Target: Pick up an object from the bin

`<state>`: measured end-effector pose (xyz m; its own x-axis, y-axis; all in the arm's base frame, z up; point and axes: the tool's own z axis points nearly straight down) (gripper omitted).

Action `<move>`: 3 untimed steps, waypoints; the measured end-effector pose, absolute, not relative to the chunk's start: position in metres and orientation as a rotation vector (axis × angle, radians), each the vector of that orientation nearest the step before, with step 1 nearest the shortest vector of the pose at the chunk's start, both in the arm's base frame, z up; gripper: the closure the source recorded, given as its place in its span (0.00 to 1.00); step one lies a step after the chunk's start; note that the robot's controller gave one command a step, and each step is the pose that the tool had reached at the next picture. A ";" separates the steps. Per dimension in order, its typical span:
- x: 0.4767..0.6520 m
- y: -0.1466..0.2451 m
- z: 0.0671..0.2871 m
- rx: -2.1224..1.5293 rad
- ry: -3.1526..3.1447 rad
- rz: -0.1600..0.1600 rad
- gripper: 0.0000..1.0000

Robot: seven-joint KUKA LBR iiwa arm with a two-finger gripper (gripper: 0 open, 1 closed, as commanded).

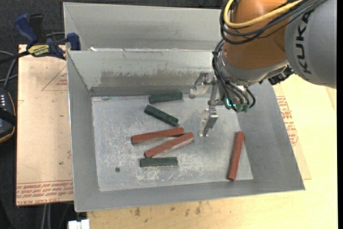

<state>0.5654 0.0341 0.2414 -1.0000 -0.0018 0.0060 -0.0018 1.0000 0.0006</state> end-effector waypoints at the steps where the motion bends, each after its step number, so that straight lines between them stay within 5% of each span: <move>1: 0.567 0.034 0.245 0.001 -3.143 -0.001 0.00; 3: 0.572 0.070 0.172 0.740 -3.055 -0.001 0.00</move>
Offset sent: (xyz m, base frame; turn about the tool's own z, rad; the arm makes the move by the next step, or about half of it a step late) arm -0.0015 0.0450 -0.1714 -0.5050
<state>0.5720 0.0703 0.1723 -0.8892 -0.4575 -0.0020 -0.4575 0.8892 0.0003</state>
